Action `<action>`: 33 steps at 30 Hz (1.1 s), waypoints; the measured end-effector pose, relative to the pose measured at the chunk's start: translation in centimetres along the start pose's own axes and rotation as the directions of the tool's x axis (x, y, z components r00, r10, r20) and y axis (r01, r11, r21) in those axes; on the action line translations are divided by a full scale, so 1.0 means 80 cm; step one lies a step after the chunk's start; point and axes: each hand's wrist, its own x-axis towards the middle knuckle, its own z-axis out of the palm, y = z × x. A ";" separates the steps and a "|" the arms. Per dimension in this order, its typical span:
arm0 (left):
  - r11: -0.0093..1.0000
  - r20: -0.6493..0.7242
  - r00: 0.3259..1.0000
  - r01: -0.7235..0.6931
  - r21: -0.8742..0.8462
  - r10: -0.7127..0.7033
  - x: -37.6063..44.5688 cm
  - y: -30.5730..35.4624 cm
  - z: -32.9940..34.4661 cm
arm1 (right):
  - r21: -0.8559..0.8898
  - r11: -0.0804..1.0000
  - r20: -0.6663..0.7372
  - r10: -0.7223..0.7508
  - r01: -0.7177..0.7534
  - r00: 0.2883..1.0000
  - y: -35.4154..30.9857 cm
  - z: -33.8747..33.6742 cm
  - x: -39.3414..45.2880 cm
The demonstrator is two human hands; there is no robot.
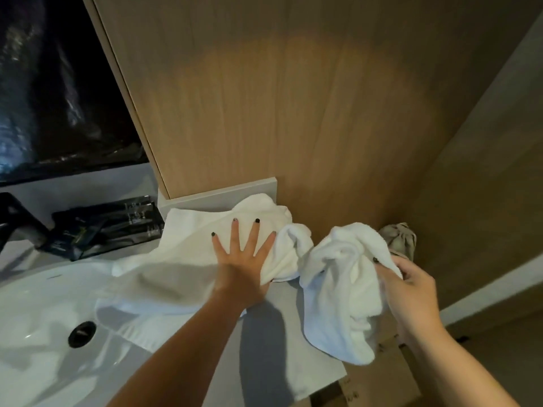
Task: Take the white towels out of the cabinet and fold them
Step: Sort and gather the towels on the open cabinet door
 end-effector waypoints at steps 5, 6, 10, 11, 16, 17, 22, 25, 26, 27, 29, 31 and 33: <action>0.999 0.135 0.990 0.040 0.007 -0.040 0.002 0.010 -0.015 | -0.057 0.995 0.041 -0.082 0.084 0.996 -0.015 0.012 0.000; 1.000 0.171 0.985 0.027 -0.002 -0.027 0.001 0.009 -0.020 | -0.074 0.991 0.050 -0.109 0.112 0.993 -0.020 0.015 0.000; 0.859 0.290 0.946 0.025 -0.511 0.145 -0.011 0.012 -0.068 | -0.171 0.958 0.158 -0.206 0.232 0.966 -0.053 0.023 0.003; 0.715 0.270 0.945 0.059 -0.697 0.185 -0.016 0.016 -0.085 | -0.192 0.946 0.190 -0.227 0.262 0.955 -0.062 0.025 0.004; 0.188 0.105 0.989 0.084 -0.979 0.106 -0.021 0.041 -0.149 | -0.264 0.902 0.238 -0.282 0.341 0.929 -0.111 0.034 0.015; 0.184 0.079 0.995 0.067 -0.981 0.057 -0.016 0.041 -0.155 | -0.251 0.902 0.240 -0.294 0.352 0.925 -0.122 0.035 0.018; -0.092 0.117 0.944 0.093 -0.991 -0.307 0.007 0.016 -0.200 | -0.155 0.910 0.248 -0.342 0.386 0.906 -0.171 0.037 0.031; -0.258 0.144 0.912 0.043 -0.965 -0.385 0.018 0.000 -0.237 | -0.160 0.892 0.225 -0.384 0.423 0.895 -0.199 0.047 0.046; -0.293 0.150 0.895 0.022 -0.956 -0.419 0.021 -0.006 -0.249 | -0.162 0.887 0.217 -0.395 0.432 0.893 -0.208 0.053 0.051; -0.318 0.154 0.880 0.004 -0.948 -0.450 0.023 -0.012 -0.260 | -0.166 0.883 0.213 -0.403 0.440 0.890 -0.217 0.060 0.056; -0.335 0.158 0.856 -0.019 -0.942 -0.493 0.027 -0.027 -0.278 | -0.177 0.870 0.217 -0.422 0.460 0.881 -0.232 0.076 0.065; -0.331 0.148 0.835 -0.044 -0.943 -0.531 0.027 -0.043 -0.293 | -0.211 0.834 0.239 -0.461 0.510 0.854 -0.250 0.093 0.074; -0.309 0.126 0.800 -0.078 -0.948 -0.586 0.024 -0.061 -0.307 | -0.275 0.767 0.253 -0.524 0.580 0.813 -0.276 0.111 0.081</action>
